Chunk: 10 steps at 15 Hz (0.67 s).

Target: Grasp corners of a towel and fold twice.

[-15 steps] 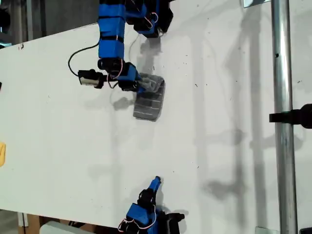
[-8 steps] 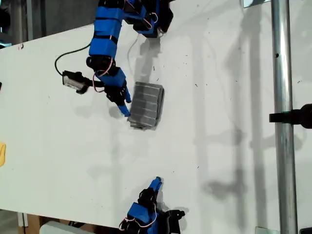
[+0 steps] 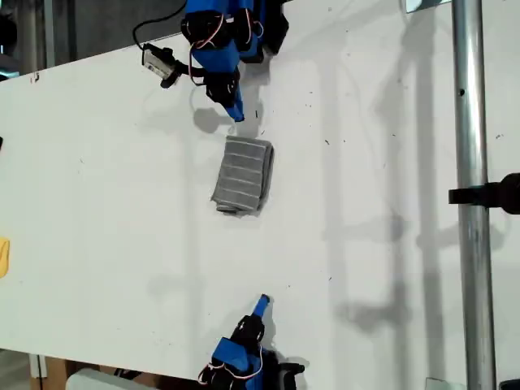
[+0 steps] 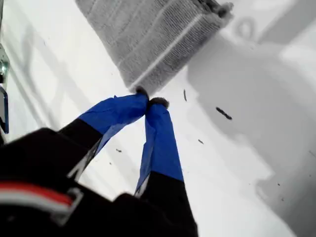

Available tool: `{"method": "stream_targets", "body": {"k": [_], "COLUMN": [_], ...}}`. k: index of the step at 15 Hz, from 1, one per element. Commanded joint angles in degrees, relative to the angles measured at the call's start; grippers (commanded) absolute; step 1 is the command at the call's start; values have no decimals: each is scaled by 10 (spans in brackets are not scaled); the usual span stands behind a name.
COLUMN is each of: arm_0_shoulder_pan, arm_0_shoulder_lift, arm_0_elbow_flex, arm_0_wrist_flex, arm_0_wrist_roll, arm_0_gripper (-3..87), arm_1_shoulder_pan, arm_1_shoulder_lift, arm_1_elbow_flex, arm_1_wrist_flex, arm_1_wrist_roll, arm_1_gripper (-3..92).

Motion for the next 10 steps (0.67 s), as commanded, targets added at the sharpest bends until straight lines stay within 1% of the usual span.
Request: {"method": "stream_targets", "body": {"k": [1, 3, 4, 5, 7, 10], "arm_0_shoulder_pan": [-8, -8, -8, -9, -10, -10], "arm_0_shoulder_lift": [5, 5, 5, 5, 5, 5], "arm_0_elbow_flex": [4, 4, 4, 4, 4, 4], "arm_0_wrist_flex": [0, 0, 0, 0, 0, 0], "arm_0_wrist_roll": [71, 71, 71, 71, 71, 71], "arm_0_gripper": [51, 51, 51, 51, 51, 51], "arm_1_shoulder_pan": [-11, -29, -34, -15, 52, 109], "arm_1_shoulder_lift": [180, 172, 176, 176, 176, 176], "arm_1_elbow_flex": [72, 82, 74, 76, 79, 79], "arm_1_wrist_flex": [84, 107, 135, 131, 143, 143], "arm_1_wrist_roll": [27, 55, 81, 98, 0, 4], "arm_1_gripper": [-3, 11, 19, 27, 29, 29]}}
